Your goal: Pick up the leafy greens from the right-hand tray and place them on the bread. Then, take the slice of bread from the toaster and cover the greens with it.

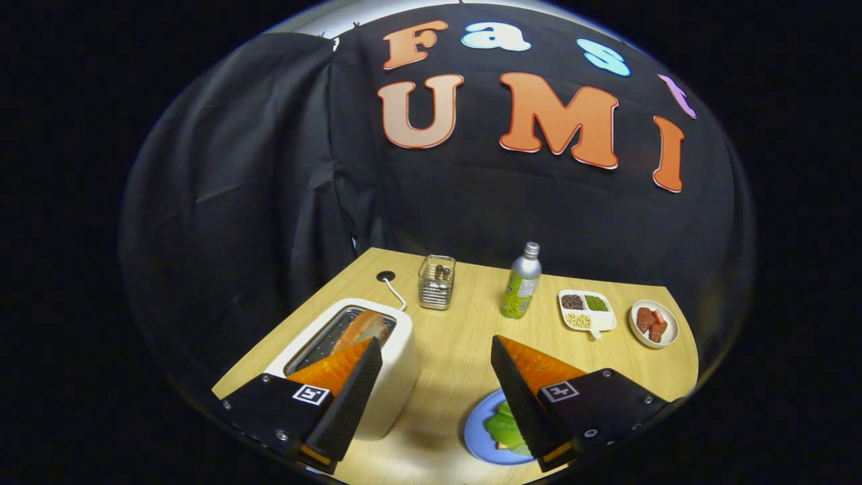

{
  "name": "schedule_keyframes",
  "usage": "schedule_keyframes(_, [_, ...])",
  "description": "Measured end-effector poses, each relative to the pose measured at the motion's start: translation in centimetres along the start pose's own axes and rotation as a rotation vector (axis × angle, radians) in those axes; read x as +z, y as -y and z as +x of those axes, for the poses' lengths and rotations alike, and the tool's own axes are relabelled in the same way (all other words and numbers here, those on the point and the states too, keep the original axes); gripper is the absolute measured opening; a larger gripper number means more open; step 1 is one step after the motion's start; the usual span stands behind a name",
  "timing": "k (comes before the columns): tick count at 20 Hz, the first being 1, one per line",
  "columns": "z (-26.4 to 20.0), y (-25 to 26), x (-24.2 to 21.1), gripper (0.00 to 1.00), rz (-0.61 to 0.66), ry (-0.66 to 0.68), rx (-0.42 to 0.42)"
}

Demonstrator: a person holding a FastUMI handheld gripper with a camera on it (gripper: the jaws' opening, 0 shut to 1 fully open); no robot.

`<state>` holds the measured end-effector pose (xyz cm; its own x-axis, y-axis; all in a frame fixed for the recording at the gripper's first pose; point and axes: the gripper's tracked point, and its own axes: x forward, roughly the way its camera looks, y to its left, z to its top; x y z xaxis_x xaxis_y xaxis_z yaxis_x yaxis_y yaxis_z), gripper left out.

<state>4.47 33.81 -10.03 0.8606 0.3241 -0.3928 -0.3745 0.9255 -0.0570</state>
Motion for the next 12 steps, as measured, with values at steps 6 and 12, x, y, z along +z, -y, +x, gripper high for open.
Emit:
schedule_keyframes(6, [0.4,-3.5,1.3,0.97,-0.017,0.04,0.032])
schedule_keyframes(12, [2.1,-5.6,0.1,0.98,0.006,0.004,0.047])
